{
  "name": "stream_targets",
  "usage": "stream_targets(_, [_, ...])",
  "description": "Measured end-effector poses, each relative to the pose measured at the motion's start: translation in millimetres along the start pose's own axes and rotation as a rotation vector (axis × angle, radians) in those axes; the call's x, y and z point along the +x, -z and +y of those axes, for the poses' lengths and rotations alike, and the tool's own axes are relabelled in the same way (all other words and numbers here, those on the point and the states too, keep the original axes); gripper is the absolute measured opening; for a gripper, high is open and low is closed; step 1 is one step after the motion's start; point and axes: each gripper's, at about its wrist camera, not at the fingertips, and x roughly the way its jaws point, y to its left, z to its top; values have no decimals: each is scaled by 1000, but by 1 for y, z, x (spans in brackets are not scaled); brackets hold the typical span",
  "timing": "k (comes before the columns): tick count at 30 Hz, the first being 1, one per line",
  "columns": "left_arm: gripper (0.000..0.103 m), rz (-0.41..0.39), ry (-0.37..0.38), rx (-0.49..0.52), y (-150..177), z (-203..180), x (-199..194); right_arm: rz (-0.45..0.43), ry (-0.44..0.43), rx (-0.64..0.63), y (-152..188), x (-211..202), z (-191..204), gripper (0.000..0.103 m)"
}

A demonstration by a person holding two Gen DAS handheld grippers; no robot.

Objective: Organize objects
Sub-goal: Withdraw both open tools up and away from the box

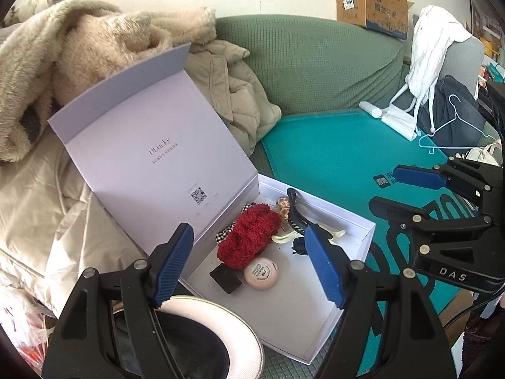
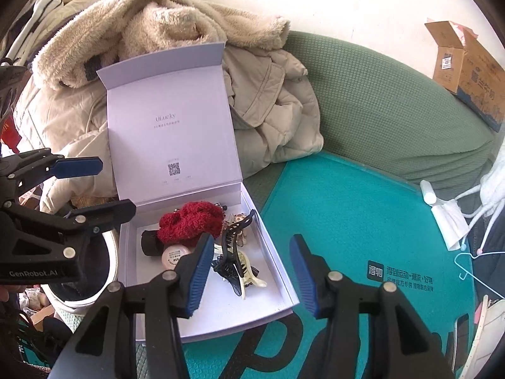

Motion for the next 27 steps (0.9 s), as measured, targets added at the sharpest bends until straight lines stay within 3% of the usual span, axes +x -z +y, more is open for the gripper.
stream_targets(11, [79,4,9,-11,19,-1,-25,-36,48,17,14,-41,1,63])
stream_targets(27, [87,70,-12,-45,66,0,-22,16,34,35,57,-48,20,67])
